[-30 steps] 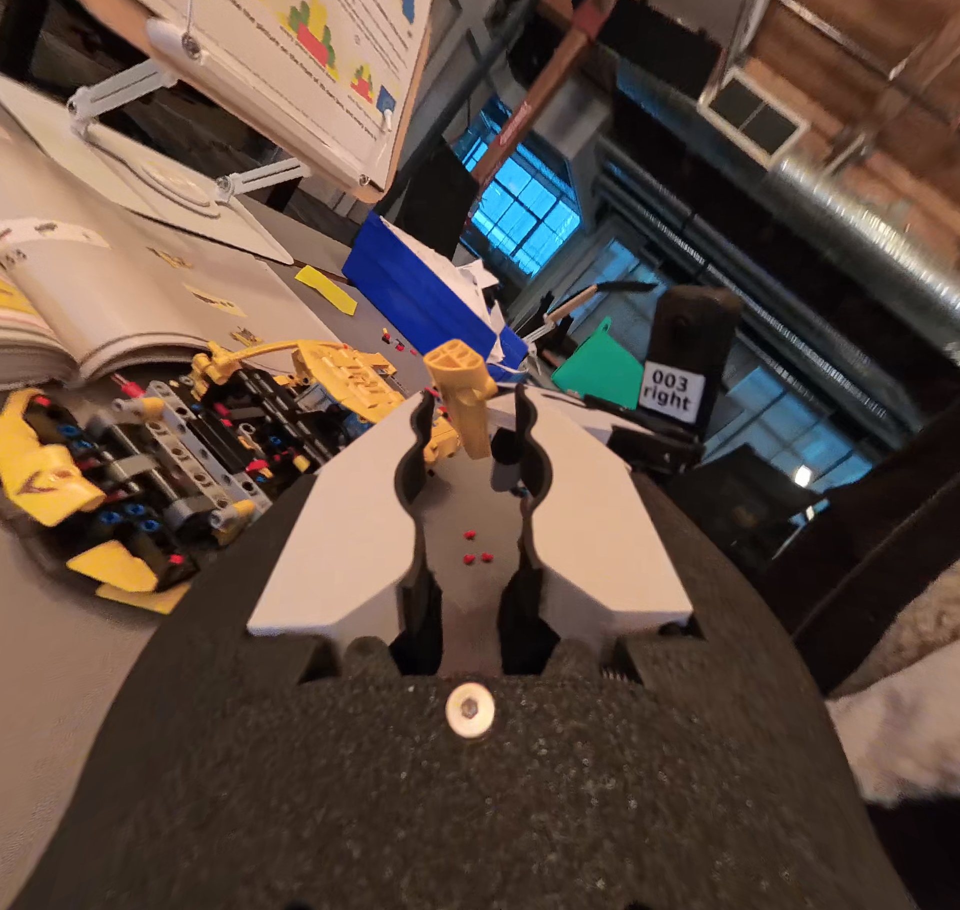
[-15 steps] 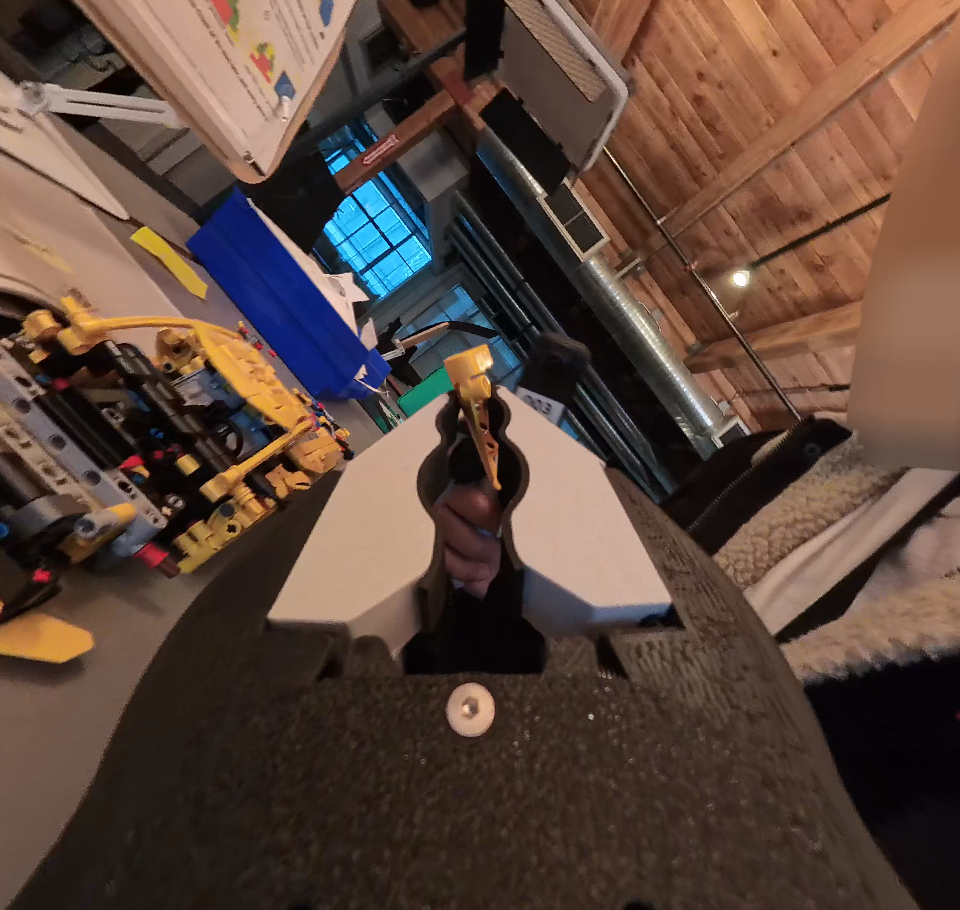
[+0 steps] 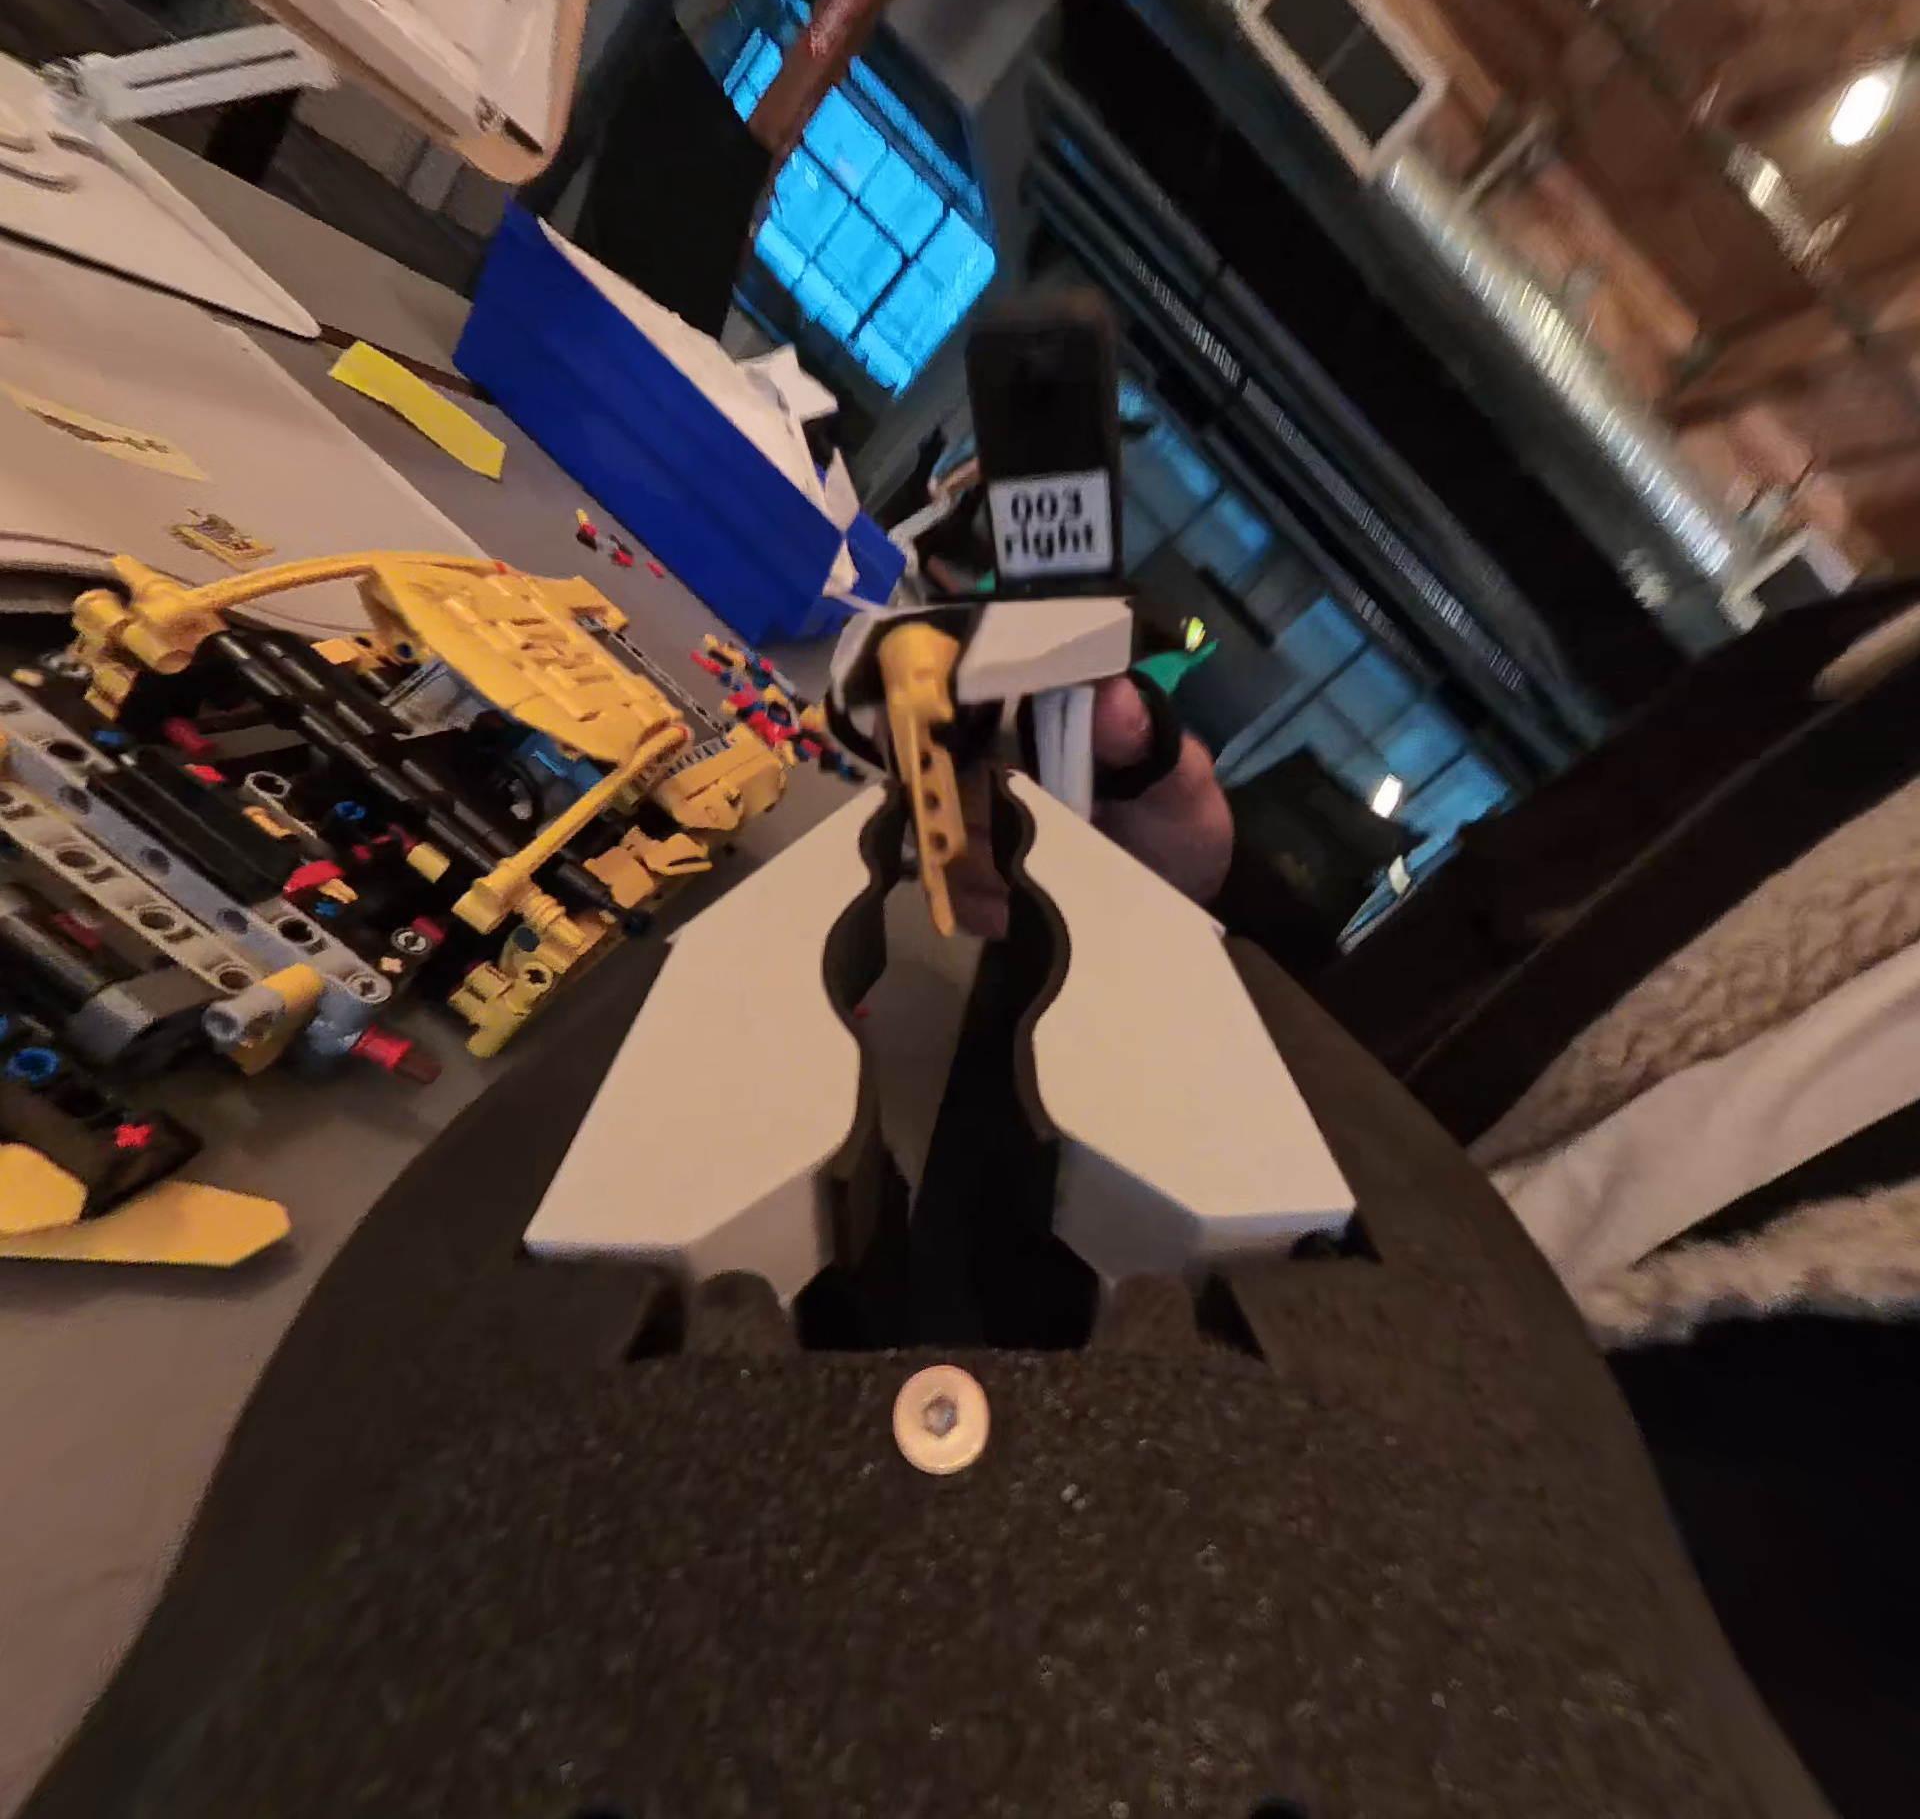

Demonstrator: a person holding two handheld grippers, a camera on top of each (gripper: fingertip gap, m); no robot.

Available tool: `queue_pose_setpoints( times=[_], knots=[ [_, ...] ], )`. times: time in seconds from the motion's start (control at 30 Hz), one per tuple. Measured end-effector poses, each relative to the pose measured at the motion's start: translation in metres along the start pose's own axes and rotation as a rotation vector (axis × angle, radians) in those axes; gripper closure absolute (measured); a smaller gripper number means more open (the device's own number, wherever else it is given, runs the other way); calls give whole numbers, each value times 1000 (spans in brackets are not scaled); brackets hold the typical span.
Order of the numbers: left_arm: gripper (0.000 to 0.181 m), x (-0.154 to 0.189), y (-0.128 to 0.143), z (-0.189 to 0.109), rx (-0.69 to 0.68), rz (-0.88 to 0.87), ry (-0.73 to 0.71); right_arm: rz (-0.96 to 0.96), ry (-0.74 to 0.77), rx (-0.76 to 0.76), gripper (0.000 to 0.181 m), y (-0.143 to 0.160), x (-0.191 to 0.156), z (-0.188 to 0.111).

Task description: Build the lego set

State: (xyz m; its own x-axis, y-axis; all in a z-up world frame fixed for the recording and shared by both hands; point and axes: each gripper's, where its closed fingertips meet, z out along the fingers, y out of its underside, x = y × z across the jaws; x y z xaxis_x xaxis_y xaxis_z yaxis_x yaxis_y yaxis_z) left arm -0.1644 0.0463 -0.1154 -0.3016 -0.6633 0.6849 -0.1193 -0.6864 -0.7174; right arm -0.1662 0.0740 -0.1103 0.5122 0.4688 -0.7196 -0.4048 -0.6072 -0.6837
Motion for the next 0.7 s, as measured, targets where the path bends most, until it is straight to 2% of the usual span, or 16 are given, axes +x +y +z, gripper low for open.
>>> queue_pose_setpoints(
  times=[0.17,0.4,0.47,0.63,0.7],
  knots=[
    [156,-11,-12,0,150,-157,2,116,8,185,165,-19,13,-7],
    [165,-21,-16,9,306,-352,28,137,0,202,165,-17,14,-2],
    [174,-19,-18,8,315,-362,55,146,-2,200,165,-15,14,-1],
    [174,-15,-16,9,264,-457,110,117,-18,170,164,-15,10,0],
    [175,-15,-23,5,284,-526,169,25,-19,164,153,-22,4,-11]
  ],
)
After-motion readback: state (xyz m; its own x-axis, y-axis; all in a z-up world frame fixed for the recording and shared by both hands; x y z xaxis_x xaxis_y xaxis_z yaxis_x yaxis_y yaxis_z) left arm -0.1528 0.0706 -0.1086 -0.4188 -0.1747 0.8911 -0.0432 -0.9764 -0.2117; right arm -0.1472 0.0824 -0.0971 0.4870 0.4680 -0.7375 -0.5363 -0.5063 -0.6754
